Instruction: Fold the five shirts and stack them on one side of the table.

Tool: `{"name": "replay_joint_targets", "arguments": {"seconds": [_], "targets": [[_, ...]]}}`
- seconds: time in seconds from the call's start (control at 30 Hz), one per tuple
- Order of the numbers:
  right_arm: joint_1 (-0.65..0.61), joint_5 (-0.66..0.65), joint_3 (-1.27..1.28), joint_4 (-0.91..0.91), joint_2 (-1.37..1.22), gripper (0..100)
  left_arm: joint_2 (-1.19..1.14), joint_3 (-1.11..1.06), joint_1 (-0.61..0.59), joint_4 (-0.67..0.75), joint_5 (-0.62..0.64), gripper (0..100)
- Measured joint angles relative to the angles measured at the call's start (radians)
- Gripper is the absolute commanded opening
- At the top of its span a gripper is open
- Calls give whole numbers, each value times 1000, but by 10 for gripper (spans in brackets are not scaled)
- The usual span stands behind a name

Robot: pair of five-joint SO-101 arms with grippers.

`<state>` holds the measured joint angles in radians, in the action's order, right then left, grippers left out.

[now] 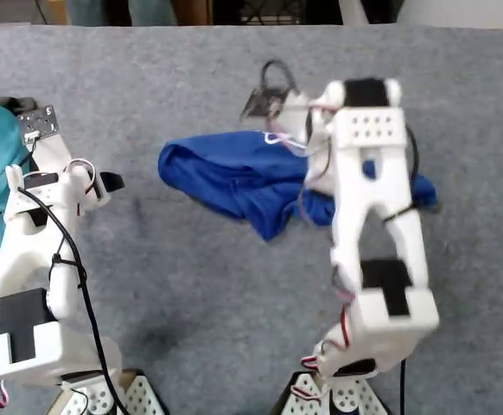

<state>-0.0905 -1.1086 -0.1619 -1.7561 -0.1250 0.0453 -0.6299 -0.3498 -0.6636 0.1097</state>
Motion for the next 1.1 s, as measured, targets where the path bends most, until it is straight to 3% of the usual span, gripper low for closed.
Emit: {"name": "replay_joint_targets", "arguments": {"seconds": [0.1, 0.3, 0.5, 0.57, 0.67, 0.83, 1.1], "targets": [[-61, 0, 219, 57, 115, 115, 0, 0, 0, 0, 0, 328], [-175, 2, 640, 390, 204, 217, 0, 0, 9, 0, 0, 328], [-199, 117, 700, 609, 112, 221, 0, 0, 9, 0, 0, 328], [-199, 158, 677, 641, 31, 163, 0, 0, 9, 0, 0, 328], [-196, 222, 597, 651, -77, 34, 0, 0, 9, 0, 0, 328], [-195, 233, 488, 554, -167, 29, 0, 0, 9, 0, 0, 328], [-80, 103, 477, 345, -144, 28, 0, 0, 9, 0, 0, 328]]}}
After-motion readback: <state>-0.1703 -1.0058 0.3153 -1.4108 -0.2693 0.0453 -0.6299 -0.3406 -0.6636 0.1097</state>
